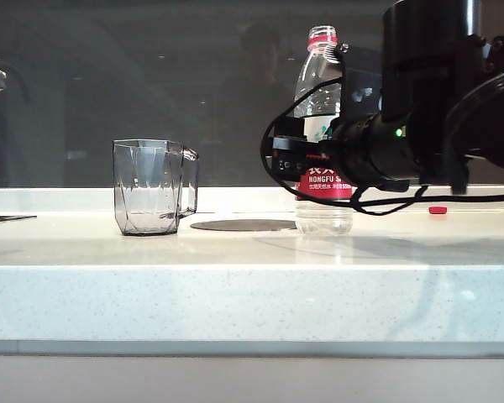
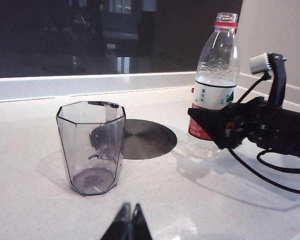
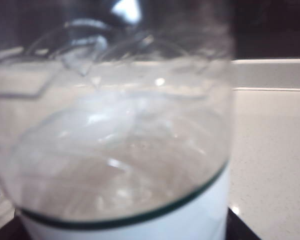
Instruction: Pick up the mineral water bottle on the table and pour water into the mug until it's half full.
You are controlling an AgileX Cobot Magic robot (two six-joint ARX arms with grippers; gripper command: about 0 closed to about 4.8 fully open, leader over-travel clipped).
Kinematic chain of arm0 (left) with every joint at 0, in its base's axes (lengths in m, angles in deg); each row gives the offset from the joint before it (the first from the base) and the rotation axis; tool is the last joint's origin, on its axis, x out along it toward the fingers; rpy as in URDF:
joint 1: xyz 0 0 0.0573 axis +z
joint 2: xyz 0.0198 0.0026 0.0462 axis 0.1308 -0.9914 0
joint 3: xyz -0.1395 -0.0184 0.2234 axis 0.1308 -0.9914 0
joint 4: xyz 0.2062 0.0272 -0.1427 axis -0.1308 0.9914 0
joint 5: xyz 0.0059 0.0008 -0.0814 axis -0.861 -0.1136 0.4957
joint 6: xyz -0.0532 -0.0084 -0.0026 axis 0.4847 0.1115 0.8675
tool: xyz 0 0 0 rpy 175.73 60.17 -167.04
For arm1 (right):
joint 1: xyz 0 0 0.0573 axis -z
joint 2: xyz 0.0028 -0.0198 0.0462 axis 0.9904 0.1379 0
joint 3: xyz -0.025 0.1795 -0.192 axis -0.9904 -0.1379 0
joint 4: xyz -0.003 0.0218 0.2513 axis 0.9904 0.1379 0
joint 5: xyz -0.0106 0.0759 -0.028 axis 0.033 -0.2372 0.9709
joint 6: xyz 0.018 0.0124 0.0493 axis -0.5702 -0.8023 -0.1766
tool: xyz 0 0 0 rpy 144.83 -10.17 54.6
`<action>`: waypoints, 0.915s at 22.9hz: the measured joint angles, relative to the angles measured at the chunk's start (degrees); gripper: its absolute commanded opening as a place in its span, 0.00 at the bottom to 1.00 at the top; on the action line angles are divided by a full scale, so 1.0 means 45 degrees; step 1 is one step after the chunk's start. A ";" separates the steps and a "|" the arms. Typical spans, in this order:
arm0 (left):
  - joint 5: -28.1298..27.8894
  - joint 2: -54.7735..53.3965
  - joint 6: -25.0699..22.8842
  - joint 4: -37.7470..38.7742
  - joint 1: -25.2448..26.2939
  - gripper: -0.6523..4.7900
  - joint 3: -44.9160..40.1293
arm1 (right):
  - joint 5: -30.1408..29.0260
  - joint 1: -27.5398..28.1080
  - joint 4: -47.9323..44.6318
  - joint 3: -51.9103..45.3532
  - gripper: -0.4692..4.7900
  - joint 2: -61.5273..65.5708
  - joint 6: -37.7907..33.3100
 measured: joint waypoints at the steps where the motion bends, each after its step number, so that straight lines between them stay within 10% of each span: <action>1: 0.0000 -0.0005 0.0000 0.0000 0.0000 0.11 0.0000 | -0.0005 0.0000 -0.0010 0.0044 1.00 0.0029 -0.0005; 12: 0.0000 -0.0005 0.0000 0.0000 0.0000 0.11 0.0000 | 0.0015 0.0092 -0.0019 0.0117 1.00 0.0053 -0.0005; 21: 0.0000 0.0000 0.0000 0.0000 0.0000 0.11 0.0000 | 0.0039 0.0107 -0.0024 0.0117 0.80 0.0058 0.0034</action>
